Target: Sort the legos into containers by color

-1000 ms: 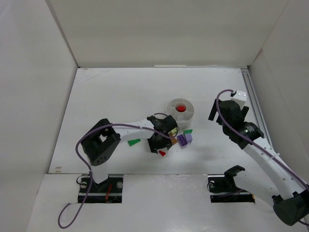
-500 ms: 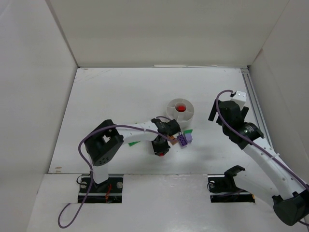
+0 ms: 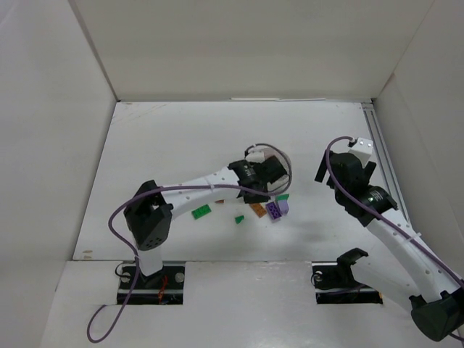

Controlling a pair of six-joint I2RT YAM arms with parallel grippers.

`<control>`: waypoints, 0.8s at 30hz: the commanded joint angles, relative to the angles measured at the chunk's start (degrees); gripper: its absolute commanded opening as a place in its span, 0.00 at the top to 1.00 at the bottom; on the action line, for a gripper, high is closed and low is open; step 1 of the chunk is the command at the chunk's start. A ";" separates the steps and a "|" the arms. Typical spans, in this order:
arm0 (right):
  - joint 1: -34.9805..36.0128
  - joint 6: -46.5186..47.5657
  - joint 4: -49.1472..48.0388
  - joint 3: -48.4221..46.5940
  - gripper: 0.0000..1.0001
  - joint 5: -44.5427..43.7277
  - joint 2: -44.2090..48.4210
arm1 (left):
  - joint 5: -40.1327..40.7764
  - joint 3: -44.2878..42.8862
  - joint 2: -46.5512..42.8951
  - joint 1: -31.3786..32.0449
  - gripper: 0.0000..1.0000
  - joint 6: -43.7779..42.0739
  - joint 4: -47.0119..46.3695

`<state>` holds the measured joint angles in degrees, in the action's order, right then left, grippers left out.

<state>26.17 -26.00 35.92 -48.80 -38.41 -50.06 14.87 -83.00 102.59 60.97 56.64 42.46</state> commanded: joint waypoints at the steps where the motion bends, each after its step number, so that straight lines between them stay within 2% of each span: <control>1: -0.69 -0.98 -1.73 -0.07 0.01 -3.59 1.46 | 6.57 -5.14 -4.67 -4.97 1.00 -11.35 -3.92; 2: -1.21 -1.51 -1.73 -0.07 0.01 -3.60 1.46 | 6.05 -6.37 -5.20 -5.94 1.00 -16.25 -6.22; 5: -1.21 -1.51 -1.73 -0.07 0.01 -4.82 1.46 | 2.63 -9.00 -5.20 -9.28 0.99 -22.96 -13.79; 10: -1.21 -1.51 -1.73 0.46 0.01 -6.84 0.93 | -4.14 -15.16 -0.82 -13.06 0.97 -31.49 -16.62; 16: -1.74 -2.03 -1.73 -0.07 0.01 -8.52 -0.12 | -6.17 -21.58 4.55 -13.07 0.97 -34.58 -13.37; 24: -1.74 -2.57 -1.21 -0.07 0.01 -9.05 -0.65 | -10.38 -20.97 6.84 -13.07 0.94 -34.05 -13.37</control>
<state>24.75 -27.55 35.68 -48.58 -45.63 -50.81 6.46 -102.83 110.24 47.90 23.62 28.99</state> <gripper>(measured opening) 0.993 0.196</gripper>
